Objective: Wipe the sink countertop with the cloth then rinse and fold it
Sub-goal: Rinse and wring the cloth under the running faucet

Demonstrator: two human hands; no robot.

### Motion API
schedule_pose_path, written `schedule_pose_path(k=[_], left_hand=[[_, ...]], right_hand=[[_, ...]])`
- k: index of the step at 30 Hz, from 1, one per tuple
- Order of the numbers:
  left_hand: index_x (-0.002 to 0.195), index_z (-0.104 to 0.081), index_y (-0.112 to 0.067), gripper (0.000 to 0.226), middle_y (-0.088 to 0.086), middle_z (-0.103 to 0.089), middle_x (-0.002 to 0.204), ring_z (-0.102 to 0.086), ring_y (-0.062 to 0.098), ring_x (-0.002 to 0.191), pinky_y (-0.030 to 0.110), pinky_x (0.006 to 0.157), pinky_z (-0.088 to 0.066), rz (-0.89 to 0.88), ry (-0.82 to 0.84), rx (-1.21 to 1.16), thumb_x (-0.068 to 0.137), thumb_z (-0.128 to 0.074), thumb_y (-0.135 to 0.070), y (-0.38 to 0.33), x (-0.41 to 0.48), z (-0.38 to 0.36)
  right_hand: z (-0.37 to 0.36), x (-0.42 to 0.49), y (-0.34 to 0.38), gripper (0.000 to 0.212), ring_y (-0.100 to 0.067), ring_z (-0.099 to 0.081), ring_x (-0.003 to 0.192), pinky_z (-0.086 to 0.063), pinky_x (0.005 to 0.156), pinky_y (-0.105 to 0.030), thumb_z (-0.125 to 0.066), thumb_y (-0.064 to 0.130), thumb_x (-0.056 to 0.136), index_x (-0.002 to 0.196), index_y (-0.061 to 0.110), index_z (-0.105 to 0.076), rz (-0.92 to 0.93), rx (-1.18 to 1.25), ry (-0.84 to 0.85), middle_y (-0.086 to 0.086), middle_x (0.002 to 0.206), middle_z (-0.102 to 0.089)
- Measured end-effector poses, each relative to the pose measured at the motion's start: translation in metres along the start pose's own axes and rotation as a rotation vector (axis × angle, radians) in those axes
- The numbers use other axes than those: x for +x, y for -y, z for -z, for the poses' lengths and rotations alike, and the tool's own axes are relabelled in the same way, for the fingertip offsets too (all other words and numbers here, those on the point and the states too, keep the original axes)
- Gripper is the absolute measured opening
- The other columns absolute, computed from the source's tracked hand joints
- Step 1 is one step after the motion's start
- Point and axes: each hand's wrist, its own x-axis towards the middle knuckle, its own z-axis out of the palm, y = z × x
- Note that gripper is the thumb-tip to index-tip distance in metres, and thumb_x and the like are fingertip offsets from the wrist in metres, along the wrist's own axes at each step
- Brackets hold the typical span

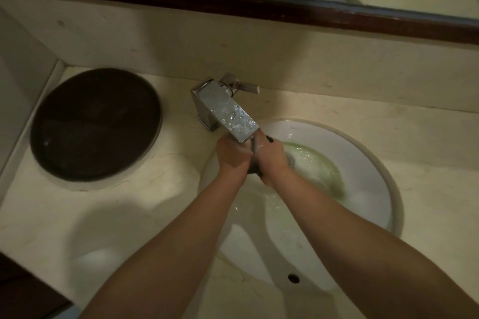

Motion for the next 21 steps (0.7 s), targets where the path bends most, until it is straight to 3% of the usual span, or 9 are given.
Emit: schedule_pose_path(k=[3, 5, 7, 9, 12, 16, 19, 21], left_hand=[[0.071, -0.056, -0.022, 0.013, 0.006, -0.067, 0.080, -0.064, 0.028, 0.078, 0.048, 0.080, -0.055, -0.037, 0.055, -0.159, 0.070, -0.062, -0.034, -0.010, -0.005, 0.007], [0.080, -0.061, -0.022, 0.012, 0.002, -0.068, 0.085, -0.067, 0.029, 0.085, 0.049, 0.086, -0.055, -0.013, 0.098, -0.205, 0.070, -0.063, -0.028, -0.009, 0.000, 0.014], [0.098, -0.065, -0.022, 0.021, 0.004, -0.071, 0.100, -0.068, 0.028, 0.096, 0.053, 0.092, -0.053, 0.024, 0.102, -0.262, 0.077, -0.067, -0.021, -0.004, 0.005, 0.027], [0.108, -0.065, -0.017, 0.029, 0.005, -0.072, 0.106, -0.069, 0.026, 0.099, 0.052, 0.092, -0.053, -0.028, 0.127, -0.296, 0.079, -0.070, -0.020, 0.004, 0.007, 0.038], [0.113, -0.066, -0.010, 0.031, 0.011, -0.072, 0.111, -0.068, 0.029, 0.102, 0.052, 0.093, -0.053, -0.025, 0.188, -0.314, 0.083, -0.071, -0.011, 0.004, 0.000, 0.039], [0.104, -0.069, -0.015, 0.021, 0.009, -0.073, 0.103, -0.069, 0.028, 0.097, 0.040, 0.082, -0.054, -0.021, 0.262, -0.420, 0.086, -0.064, -0.006, -0.002, -0.012, 0.031], [0.116, -0.065, -0.014, 0.030, 0.006, -0.072, 0.108, -0.068, 0.023, 0.102, 0.037, 0.084, -0.052, 0.109, 0.307, -0.560, 0.087, -0.059, -0.022, -0.005, -0.013, 0.032], [0.119, -0.064, -0.021, 0.046, 0.003, -0.072, 0.113, -0.068, 0.022, 0.104, 0.040, 0.089, -0.053, 0.166, 0.259, -0.534, 0.075, -0.063, -0.035, -0.002, -0.012, 0.030]], right_hand=[[0.016, 0.004, 0.003, 0.039, -0.021, -0.053, 0.042, -0.036, 0.039, -0.021, -0.056, 0.049, 0.090, 0.086, 0.010, -0.062, -0.009, -0.085, 0.109, -0.011, 0.066, -0.058], [0.033, 0.008, 0.008, 0.046, -0.019, -0.053, 0.039, -0.037, 0.036, -0.021, -0.051, 0.053, 0.093, 0.087, 0.008, -0.058, 0.047, -0.185, 0.137, -0.013, 0.066, -0.058], [0.051, 0.009, 0.015, 0.049, -0.022, -0.065, 0.055, -0.049, 0.046, -0.026, -0.050, 0.055, 0.093, 0.091, 0.008, -0.063, 0.102, -0.237, 0.065, -0.015, 0.077, -0.067], [0.065, 0.011, 0.017, 0.044, -0.022, -0.067, 0.065, -0.053, 0.051, -0.024, -0.053, 0.052, 0.093, 0.090, 0.011, -0.067, 0.177, -0.267, -0.053, -0.016, 0.086, -0.069], [0.063, 0.015, 0.003, 0.045, -0.035, -0.071, 0.089, -0.061, 0.070, -0.038, -0.057, 0.058, 0.087, 0.100, 0.016, -0.068, 0.059, -0.045, -0.086, -0.022, 0.105, -0.070], [0.035, 0.011, -0.015, 0.077, -0.025, -0.062, 0.116, -0.045, 0.103, -0.048, -0.057, 0.074, 0.067, 0.122, 0.022, -0.064, -0.114, 0.210, 0.037, -0.006, 0.124, -0.067], [0.013, 0.004, -0.017, 0.061, -0.029, -0.060, 0.117, -0.042, 0.104, -0.046, -0.048, 0.067, 0.084, 0.118, 0.019, -0.067, -0.174, 0.361, 0.154, -0.011, 0.125, -0.067], [0.000, 0.003, -0.016, 0.054, -0.026, -0.063, 0.107, -0.044, 0.093, -0.038, -0.045, 0.066, 0.088, 0.107, 0.023, -0.072, -0.172, 0.384, 0.214, -0.009, 0.114, -0.072]])
